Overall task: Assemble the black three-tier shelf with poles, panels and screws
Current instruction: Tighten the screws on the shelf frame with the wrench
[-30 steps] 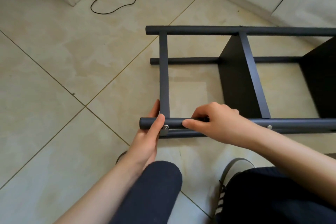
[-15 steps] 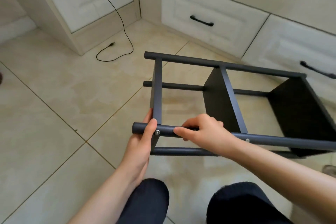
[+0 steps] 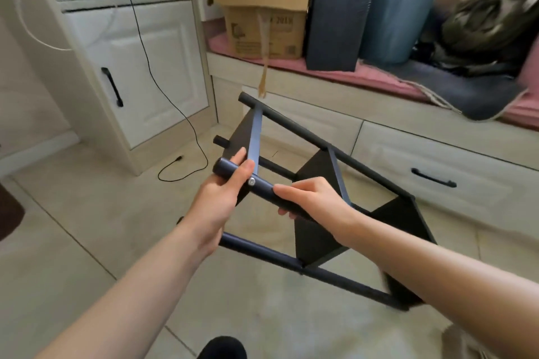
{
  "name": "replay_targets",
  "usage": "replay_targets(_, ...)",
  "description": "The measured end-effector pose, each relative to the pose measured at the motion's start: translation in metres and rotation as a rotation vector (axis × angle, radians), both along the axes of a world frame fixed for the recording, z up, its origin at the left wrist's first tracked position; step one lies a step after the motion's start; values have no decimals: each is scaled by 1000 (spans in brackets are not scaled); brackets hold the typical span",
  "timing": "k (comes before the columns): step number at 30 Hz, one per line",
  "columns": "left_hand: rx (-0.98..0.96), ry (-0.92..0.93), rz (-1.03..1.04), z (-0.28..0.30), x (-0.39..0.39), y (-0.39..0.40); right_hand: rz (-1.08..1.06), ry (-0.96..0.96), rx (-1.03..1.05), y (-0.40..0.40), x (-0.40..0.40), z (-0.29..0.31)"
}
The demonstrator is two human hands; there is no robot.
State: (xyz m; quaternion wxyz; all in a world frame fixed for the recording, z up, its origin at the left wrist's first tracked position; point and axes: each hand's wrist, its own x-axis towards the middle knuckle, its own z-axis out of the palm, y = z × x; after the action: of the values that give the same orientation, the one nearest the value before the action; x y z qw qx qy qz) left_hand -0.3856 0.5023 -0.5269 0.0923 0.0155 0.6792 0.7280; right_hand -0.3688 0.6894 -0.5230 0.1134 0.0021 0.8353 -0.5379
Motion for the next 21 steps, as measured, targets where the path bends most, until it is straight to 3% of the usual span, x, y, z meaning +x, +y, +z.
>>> replay_targets(11, -226, 307, -94, 137, 0, 47, -160, 161, -416, 25, 22, 78)
replay_targets(18, -557, 530, -31, 171, 44, 103, -175, 184, -735, 53, 67, 81)
replay_targets(21, -653, 628, 23, 173, 64, 123, -200, 184, -680, 67, 86, 78)
